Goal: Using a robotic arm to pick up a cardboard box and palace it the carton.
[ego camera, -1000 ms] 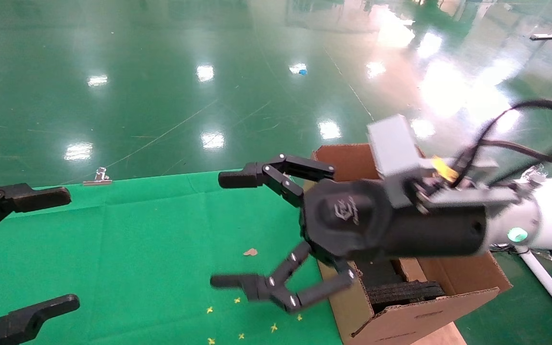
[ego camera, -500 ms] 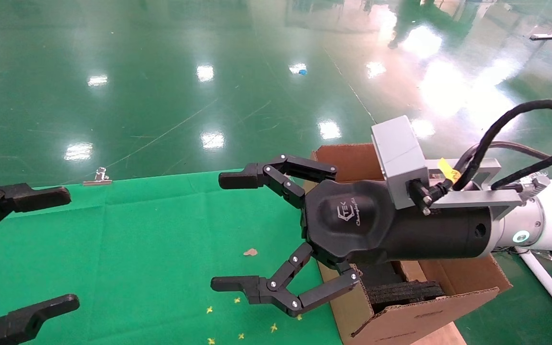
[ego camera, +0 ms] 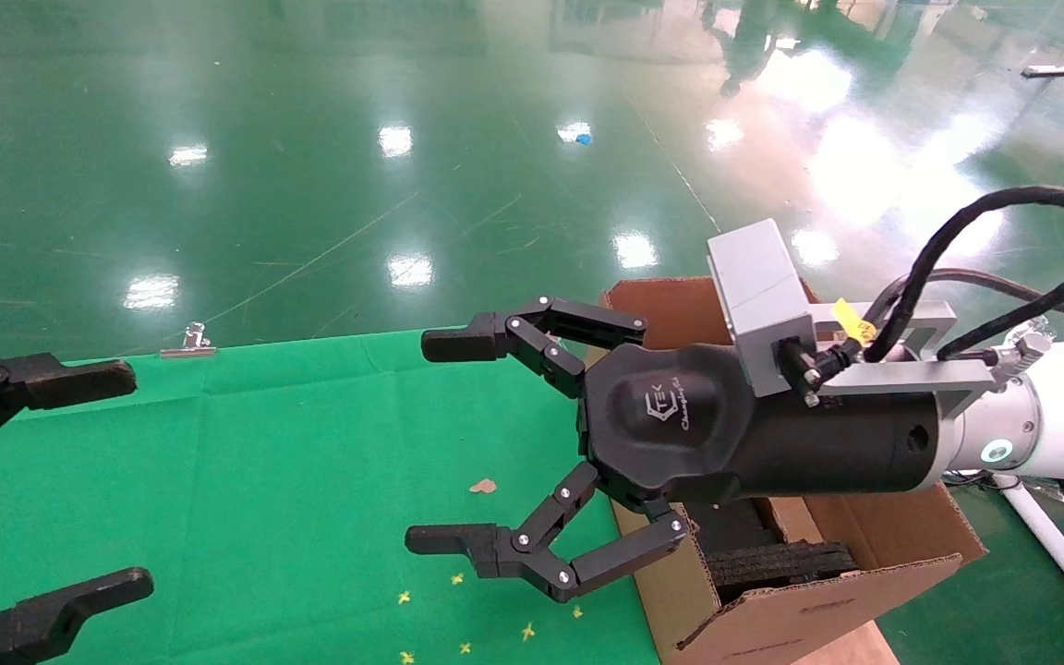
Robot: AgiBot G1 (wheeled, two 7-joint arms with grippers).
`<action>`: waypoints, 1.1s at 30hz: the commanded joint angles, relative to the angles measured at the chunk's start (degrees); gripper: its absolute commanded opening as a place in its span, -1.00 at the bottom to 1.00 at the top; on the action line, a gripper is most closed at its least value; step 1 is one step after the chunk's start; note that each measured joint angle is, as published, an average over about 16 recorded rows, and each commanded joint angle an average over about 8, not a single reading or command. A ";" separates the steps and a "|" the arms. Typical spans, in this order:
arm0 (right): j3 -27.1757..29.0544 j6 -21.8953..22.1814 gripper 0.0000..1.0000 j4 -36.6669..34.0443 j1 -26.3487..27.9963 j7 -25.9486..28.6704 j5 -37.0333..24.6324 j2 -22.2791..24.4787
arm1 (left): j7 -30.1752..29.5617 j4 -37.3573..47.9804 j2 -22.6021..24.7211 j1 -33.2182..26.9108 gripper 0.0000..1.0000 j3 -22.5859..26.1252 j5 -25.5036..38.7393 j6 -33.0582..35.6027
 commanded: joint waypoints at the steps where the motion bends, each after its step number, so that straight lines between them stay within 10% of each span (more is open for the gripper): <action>1: -0.08 0.01 1.00 -0.07 0.07 0.02 -0.05 -0.01 | 0.00 0.00 0.00 0.00 1.00 0.00 0.00 0.00; 33: -0.40 0.07 1.00 -0.31 0.33 0.11 -0.16 -0.09 | 0.00 0.00 0.00 0.00 1.00 0.00 0.00 0.00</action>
